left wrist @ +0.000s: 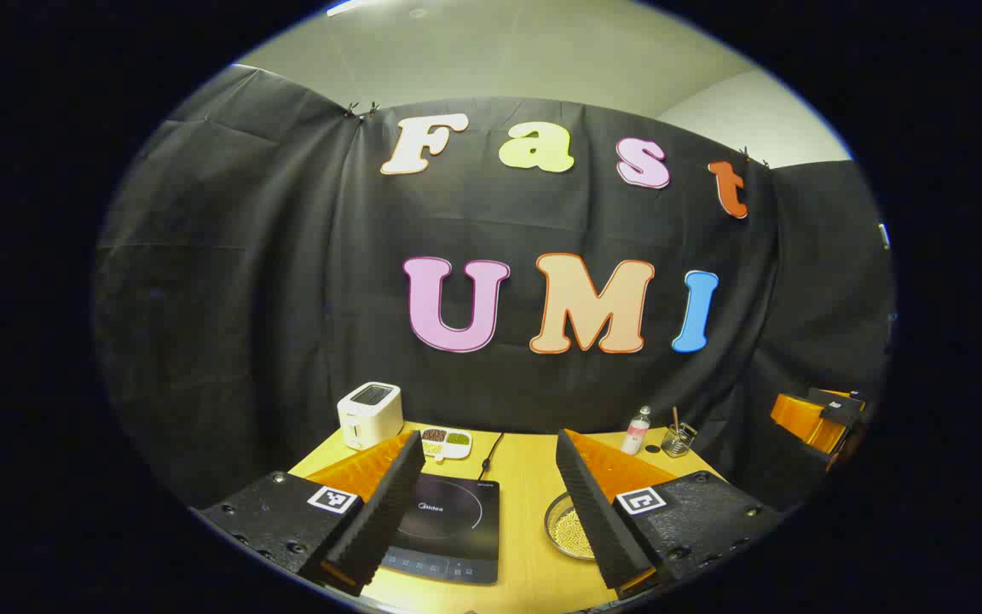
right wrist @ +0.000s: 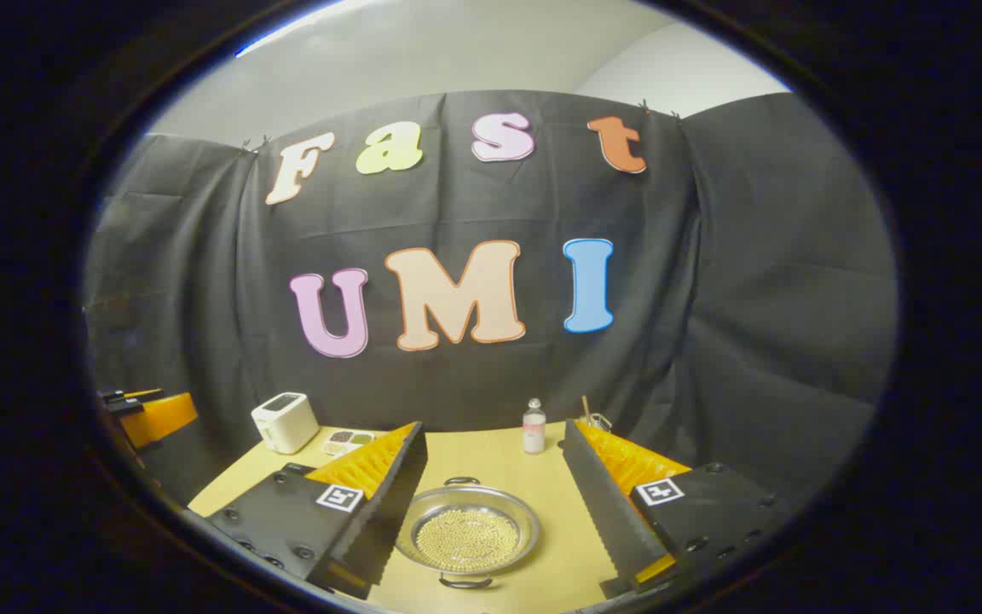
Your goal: First push the handle of the pot to place it horizontally, then grasp the pot with both hands and set it on the induction cooktop.
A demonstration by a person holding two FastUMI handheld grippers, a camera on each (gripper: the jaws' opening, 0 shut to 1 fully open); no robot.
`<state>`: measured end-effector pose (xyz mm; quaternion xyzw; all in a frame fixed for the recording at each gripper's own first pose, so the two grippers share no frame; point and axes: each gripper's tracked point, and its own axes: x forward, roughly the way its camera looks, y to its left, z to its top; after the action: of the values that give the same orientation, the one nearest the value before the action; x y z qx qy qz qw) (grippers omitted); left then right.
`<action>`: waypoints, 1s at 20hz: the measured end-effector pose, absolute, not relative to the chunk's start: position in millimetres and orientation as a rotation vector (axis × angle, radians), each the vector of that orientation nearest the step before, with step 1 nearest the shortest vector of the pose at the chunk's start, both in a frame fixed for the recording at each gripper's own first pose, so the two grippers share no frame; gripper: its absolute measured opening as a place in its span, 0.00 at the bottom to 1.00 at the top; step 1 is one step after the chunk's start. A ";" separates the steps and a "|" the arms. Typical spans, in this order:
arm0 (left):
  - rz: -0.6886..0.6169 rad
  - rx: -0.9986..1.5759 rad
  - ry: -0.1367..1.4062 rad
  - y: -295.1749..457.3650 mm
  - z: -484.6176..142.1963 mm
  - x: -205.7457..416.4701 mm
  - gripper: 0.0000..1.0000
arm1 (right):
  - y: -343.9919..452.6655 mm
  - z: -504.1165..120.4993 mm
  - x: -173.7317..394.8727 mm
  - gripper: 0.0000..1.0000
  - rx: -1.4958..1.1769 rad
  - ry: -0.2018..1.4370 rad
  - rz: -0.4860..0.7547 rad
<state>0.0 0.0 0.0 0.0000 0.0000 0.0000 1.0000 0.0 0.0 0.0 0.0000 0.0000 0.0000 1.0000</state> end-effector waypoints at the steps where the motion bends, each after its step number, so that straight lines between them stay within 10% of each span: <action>1: 0.002 0.019 -0.008 5.4 0.2 -0.3 0.91 | 0.2 -2.4 -1.6 0.92 0.001 0.000 -0.011; 20: -0.036 0.033 0.026 18.2 -19.2 2.5 0.91 | -3.0 -37.3 -19.2 0.92 0.041 0.078 -0.068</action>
<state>2.5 18.2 -19.2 0.0166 0.0130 -0.0178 0.9996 -19.2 -3.0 -37.3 0.0207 0.0390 -0.0340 0.9984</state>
